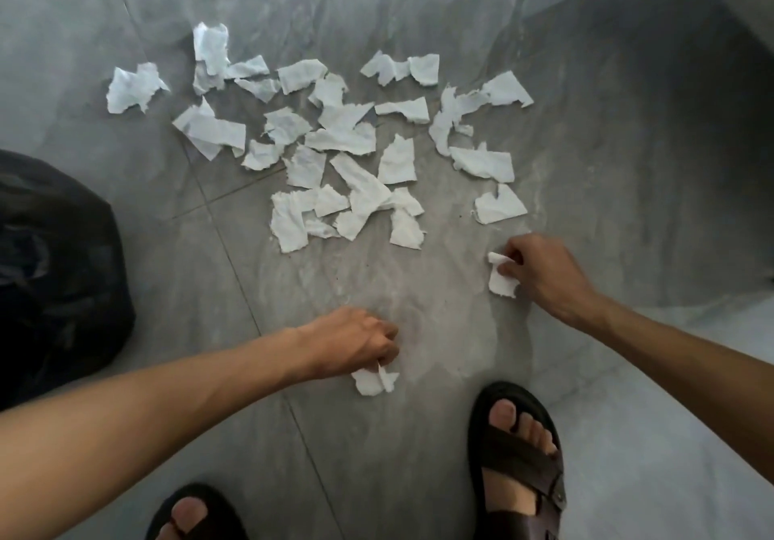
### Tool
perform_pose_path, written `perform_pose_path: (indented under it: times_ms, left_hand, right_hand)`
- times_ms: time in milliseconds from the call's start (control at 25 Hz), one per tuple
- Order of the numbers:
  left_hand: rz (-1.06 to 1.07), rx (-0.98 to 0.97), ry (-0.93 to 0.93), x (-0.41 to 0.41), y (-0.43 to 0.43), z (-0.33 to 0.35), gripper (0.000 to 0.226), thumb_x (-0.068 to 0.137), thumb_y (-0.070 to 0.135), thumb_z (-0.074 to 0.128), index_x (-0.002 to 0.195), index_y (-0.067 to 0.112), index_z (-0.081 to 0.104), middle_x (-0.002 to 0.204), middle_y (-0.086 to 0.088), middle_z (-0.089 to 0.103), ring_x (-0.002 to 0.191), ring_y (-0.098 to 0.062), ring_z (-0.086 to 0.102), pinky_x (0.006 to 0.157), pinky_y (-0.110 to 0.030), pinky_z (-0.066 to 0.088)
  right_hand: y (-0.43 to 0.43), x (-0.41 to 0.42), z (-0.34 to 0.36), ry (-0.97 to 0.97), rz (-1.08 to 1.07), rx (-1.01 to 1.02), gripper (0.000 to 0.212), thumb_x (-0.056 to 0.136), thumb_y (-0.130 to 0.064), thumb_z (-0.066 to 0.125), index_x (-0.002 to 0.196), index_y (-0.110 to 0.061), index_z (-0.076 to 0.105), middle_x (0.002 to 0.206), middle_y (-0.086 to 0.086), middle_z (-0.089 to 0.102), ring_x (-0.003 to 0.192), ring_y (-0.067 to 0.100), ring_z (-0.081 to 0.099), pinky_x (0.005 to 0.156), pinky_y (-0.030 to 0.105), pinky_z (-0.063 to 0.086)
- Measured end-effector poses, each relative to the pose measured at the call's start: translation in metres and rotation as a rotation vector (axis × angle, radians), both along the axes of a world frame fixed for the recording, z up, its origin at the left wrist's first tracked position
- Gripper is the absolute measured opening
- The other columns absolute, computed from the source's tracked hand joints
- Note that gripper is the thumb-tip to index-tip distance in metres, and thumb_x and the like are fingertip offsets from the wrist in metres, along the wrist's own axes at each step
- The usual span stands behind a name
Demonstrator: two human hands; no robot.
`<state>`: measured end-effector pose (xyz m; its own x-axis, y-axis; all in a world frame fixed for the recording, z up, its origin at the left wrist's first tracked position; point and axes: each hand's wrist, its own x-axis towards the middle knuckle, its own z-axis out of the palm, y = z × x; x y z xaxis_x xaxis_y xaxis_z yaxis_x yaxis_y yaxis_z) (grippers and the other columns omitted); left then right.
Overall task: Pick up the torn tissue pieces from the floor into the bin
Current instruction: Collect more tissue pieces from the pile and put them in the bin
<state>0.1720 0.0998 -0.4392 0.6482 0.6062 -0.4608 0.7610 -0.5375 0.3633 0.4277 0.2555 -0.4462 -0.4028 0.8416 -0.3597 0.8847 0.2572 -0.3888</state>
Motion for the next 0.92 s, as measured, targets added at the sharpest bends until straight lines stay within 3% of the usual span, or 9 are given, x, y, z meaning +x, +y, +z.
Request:
perform_pose_path:
  times_ms: [120,200,320,400,480,640,800,920]
  left_hand:
    - [0.278,0.188,-0.160,-0.019,0.011,0.012,0.008,0.080,0.022,0.069,0.081,0.016,0.064,0.093,-0.003,0.064,0.084,-0.025,0.064,0.064,-0.034,0.051]
    - [0.641,0.298,-0.234,-0.046,0.027,0.019,0.013,0.072,0.022,0.079,0.076,0.015,0.068,0.102,-0.005,0.065,0.090,-0.025,0.062,0.075,-0.036,0.051]
    - [0.999,0.318,-0.073,-0.091,0.044,0.020,0.012,0.074,0.026,0.079,0.079,0.020,0.070,0.125,-0.005,0.056,0.113,-0.024,0.052,0.092,-0.038,0.045]
    - [1.046,0.272,0.036,-0.109,0.049,0.011,0.012,0.076,0.027,0.077,0.082,0.020,0.069,0.131,-0.003,0.053,0.118,-0.024,0.049,0.093,-0.036,0.042]
    - [1.027,0.238,0.047,-0.115,0.050,0.003,0.012,0.078,0.025,0.075,0.086,0.018,0.069,0.123,-0.002,0.056,0.113,-0.024,0.051,0.088,-0.031,0.041]
    - [1.028,0.218,-0.038,-0.123,0.051,-0.002,0.010,0.080,0.018,0.073,0.088,0.014,0.068,0.098,-0.006,0.063,0.090,-0.025,0.061,0.075,-0.032,0.045]
    - [0.975,0.268,-0.103,-0.135,0.052,0.025,0.010,0.078,0.016,0.075,0.085,0.013,0.068,0.089,-0.006,0.066,0.080,-0.022,0.060,0.072,-0.033,0.048]
    - [0.917,0.312,-0.140,-0.154,0.063,0.070,0.012,0.075,0.014,0.078,0.081,0.012,0.067,0.081,-0.003,0.066,0.072,-0.017,0.059,0.065,-0.026,0.043]
  right_hand:
    - [-0.002,-0.020,0.005,0.041,0.028,0.037,0.006,0.078,-0.016,0.070,0.079,-0.011,0.066,0.088,0.006,0.056,0.086,0.029,0.057,0.067,0.033,0.039]
    - [-0.006,-0.039,0.009,0.081,0.113,0.090,0.011,0.078,-0.017,0.071,0.084,-0.009,0.067,0.101,0.006,0.055,0.094,0.026,0.052,0.073,0.035,0.044]
    - [-0.008,-0.074,0.014,0.112,0.321,0.163,0.014,0.078,-0.018,0.072,0.088,-0.010,0.069,0.117,0.005,0.057,0.105,0.025,0.050,0.081,0.038,0.048]
    - [-0.006,-0.094,0.010,0.094,0.459,0.211,0.015,0.079,-0.020,0.072,0.091,-0.012,0.069,0.122,0.004,0.059,0.110,0.026,0.051,0.083,0.038,0.048]
    - [-0.004,-0.109,0.004,0.073,0.564,0.253,0.014,0.079,-0.021,0.071,0.090,-0.013,0.068,0.118,0.003,0.063,0.107,0.026,0.055,0.080,0.038,0.049]
    - [-0.004,-0.123,-0.008,0.079,0.683,0.302,0.013,0.074,-0.012,0.073,0.081,-0.016,0.063,0.093,0.002,0.065,0.084,0.024,0.059,0.064,0.034,0.049]
    - [-0.008,-0.130,-0.003,0.180,0.558,0.156,0.009,0.082,-0.009,0.062,0.086,-0.016,0.059,0.089,0.002,0.062,0.086,0.024,0.059,0.065,0.034,0.047]
    - [-0.011,-0.149,0.021,0.370,0.286,0.022,0.009,0.078,-0.008,0.067,0.080,-0.016,0.063,0.073,-0.008,0.060,0.070,0.005,0.059,0.059,0.016,0.040]
